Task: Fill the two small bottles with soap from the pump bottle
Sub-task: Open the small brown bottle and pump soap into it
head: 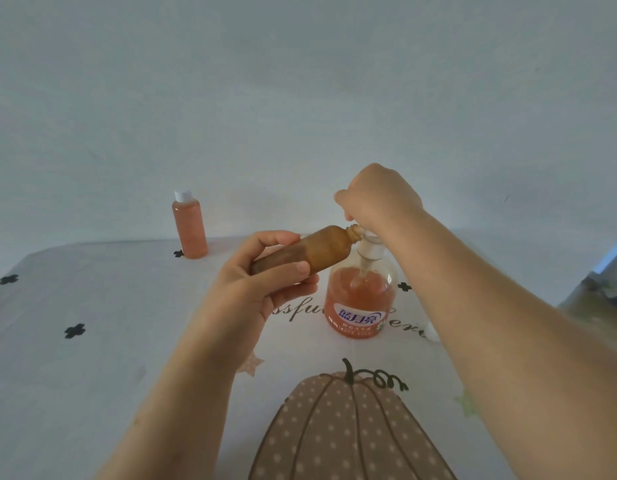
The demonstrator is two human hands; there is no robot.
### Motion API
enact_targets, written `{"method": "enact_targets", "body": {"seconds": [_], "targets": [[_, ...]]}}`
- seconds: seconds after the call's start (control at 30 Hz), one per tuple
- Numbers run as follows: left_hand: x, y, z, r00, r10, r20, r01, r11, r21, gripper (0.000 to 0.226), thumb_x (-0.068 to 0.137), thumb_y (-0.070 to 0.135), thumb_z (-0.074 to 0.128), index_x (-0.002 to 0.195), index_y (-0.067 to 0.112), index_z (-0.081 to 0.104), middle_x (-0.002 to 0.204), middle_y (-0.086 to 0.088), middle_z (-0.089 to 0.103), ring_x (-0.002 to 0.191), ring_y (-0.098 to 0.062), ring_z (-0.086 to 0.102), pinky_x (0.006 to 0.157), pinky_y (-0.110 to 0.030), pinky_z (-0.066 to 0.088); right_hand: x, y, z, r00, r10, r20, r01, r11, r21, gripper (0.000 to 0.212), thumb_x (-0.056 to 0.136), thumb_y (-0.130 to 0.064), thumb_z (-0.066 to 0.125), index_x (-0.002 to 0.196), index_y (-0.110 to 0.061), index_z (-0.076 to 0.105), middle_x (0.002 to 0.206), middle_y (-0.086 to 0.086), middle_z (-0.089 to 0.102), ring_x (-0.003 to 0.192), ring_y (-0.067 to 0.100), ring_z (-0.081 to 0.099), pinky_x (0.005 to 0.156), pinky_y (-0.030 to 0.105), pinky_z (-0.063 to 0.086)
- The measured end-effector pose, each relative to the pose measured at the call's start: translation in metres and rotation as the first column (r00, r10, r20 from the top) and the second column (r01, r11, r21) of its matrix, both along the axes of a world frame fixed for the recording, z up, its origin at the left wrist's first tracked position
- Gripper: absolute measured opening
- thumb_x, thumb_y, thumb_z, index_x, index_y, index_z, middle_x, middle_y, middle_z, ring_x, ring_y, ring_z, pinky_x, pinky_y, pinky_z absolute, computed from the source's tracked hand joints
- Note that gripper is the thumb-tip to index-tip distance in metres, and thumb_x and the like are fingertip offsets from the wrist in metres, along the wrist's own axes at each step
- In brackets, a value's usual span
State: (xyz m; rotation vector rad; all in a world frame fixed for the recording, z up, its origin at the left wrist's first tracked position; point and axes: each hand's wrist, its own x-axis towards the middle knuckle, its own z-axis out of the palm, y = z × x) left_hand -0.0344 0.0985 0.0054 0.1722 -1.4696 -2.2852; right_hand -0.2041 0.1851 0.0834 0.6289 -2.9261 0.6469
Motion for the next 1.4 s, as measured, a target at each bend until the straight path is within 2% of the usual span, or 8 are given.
{"method": "enact_targets", "body": {"seconds": [0.23,0.43,0.53,0.7,0.9,1.03,1.2,1.4], "targets": [[0.002,0.003,0.003,0.999,0.010,-0.030,-0.010,1.000,0.002,0.033,0.067,-0.001,0.071,0.098,0.011,0.068,0.101,-0.017,0.070,0.079,-0.034,0.069,0.077,-0.035,0.059,0.004,0.005,0.006,0.997,0.036,-0.071,-0.039,0.998,-0.050,0.020,0.089,-0.017,0.052,0.069,-0.013,0.056,0.064,0.001,0.054,0.055,0.021,0.048,0.051,0.024,0.031],[0.004,0.006,0.006,0.998,0.004,-0.056,-0.004,1.000,-0.001,0.033,0.067,-0.001,0.072,0.097,0.012,0.069,0.098,-0.016,0.070,0.080,-0.034,0.069,0.076,-0.035,0.059,0.008,0.004,0.018,0.992,0.062,-0.111,-0.052,0.994,0.091,0.031,0.091,-0.016,0.053,0.063,-0.017,0.038,0.062,-0.001,0.042,0.052,0.019,0.039,0.050,0.025,0.026],[0.004,0.006,0.007,0.999,0.013,-0.052,-0.012,1.000,0.008,0.033,0.067,-0.001,0.072,0.097,0.012,0.069,0.098,-0.016,0.071,0.080,-0.035,0.069,0.075,-0.035,0.059,0.008,0.004,0.017,0.992,0.047,-0.118,-0.040,0.997,0.060,0.033,0.090,-0.015,0.052,0.061,-0.017,0.036,0.059,-0.001,0.037,0.050,0.018,0.033,0.049,0.026,0.023],[0.004,0.005,0.006,0.999,0.009,-0.035,-0.008,1.000,0.013,0.036,0.067,-0.001,0.072,0.101,0.009,0.067,0.098,-0.017,0.070,0.080,-0.035,0.069,0.074,-0.034,0.059,0.007,0.001,0.015,0.994,0.049,-0.098,-0.044,0.998,0.050,0.027,0.089,-0.013,0.052,0.063,-0.015,0.044,0.060,0.000,0.046,0.051,0.019,0.039,0.050,0.024,0.026],[0.001,0.000,0.003,1.000,0.016,0.009,-0.016,1.000,-0.005,0.036,0.065,0.000,0.071,0.100,0.008,0.067,0.094,-0.015,0.070,0.075,-0.034,0.068,0.073,-0.034,0.060,0.005,-0.001,0.004,0.999,0.029,-0.030,-0.027,0.998,0.062,0.014,0.086,-0.012,0.055,0.080,-0.012,0.067,0.070,0.002,0.062,0.058,0.020,0.052,0.051,0.024,0.032],[0.000,0.001,0.003,1.000,0.016,0.014,-0.016,1.000,0.001,0.034,0.064,0.000,0.071,0.096,0.010,0.068,0.093,-0.015,0.070,0.075,-0.033,0.068,0.072,-0.034,0.059,0.004,-0.001,0.001,0.999,0.034,-0.015,-0.034,0.998,0.048,0.013,0.086,-0.012,0.055,0.079,-0.012,0.067,0.073,0.002,0.064,0.059,0.020,0.053,0.052,0.025,0.033],[0.002,0.003,0.003,1.000,0.008,0.000,-0.008,1.000,0.012,0.038,0.066,-0.001,0.071,0.103,0.006,0.065,0.097,-0.017,0.070,0.076,-0.034,0.068,0.073,-0.034,0.059,0.005,0.001,0.004,0.999,0.037,-0.016,-0.037,0.999,0.024,0.016,0.087,-0.013,0.054,0.084,-0.011,0.070,0.073,0.002,0.065,0.059,0.020,0.053,0.052,0.024,0.034],[0.004,0.007,0.006,0.999,0.020,-0.044,-0.020,1.000,0.015,0.034,0.066,0.002,0.073,0.098,0.012,0.069,0.099,-0.016,0.070,0.079,-0.035,0.069,0.074,-0.034,0.059,0.009,0.001,0.018,0.995,0.056,-0.088,-0.048,0.995,0.089,0.021,0.089,-0.012,0.052,0.068,-0.015,0.052,0.069,0.000,0.056,0.055,0.020,0.046,0.051,0.024,0.030]]}}
